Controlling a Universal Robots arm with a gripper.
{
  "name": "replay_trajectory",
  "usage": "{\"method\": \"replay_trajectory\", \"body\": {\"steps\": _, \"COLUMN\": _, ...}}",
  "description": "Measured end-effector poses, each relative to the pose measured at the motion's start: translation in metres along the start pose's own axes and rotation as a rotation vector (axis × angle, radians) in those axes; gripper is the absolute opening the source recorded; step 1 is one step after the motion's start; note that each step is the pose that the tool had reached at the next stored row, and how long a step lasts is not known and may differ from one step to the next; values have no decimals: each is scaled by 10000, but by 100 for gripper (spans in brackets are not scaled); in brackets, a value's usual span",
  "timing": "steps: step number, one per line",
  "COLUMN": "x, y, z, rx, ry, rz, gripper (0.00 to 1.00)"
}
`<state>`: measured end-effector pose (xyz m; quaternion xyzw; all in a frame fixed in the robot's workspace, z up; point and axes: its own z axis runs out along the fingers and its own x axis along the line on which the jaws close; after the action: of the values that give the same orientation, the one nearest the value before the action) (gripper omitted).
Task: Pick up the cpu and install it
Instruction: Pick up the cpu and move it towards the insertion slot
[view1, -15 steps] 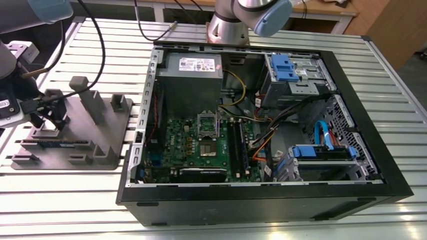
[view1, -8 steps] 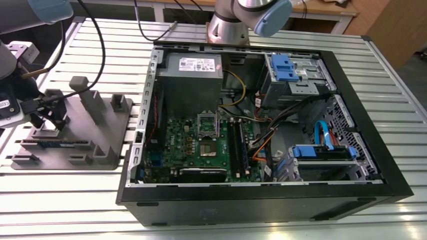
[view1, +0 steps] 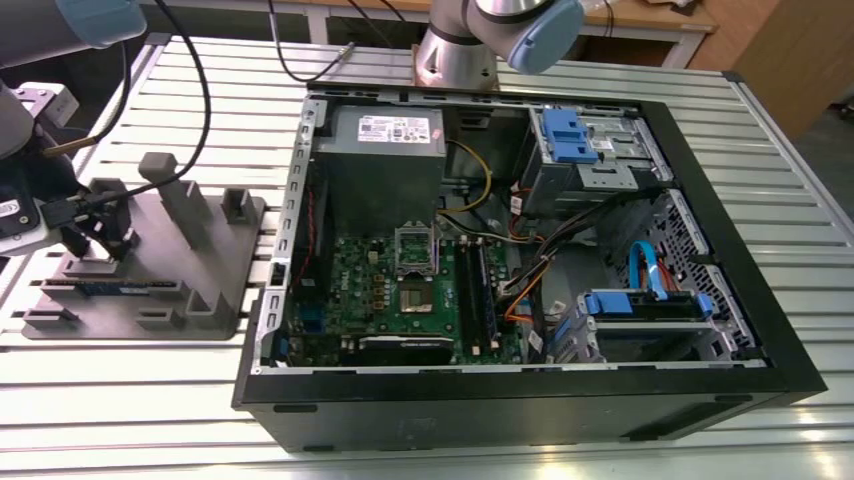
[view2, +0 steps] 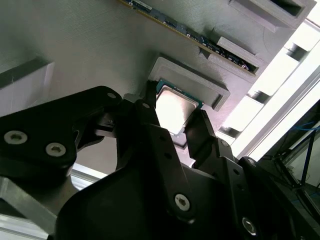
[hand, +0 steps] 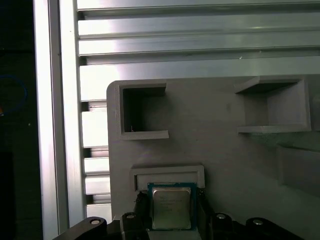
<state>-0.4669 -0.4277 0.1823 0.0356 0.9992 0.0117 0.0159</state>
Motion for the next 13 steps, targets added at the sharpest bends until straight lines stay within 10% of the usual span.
{"method": "replay_trajectory", "body": {"steps": 13, "x": 0, "y": 0, "z": 0, "rx": 5, "ry": 0, "rz": 0, "gripper": 55}}
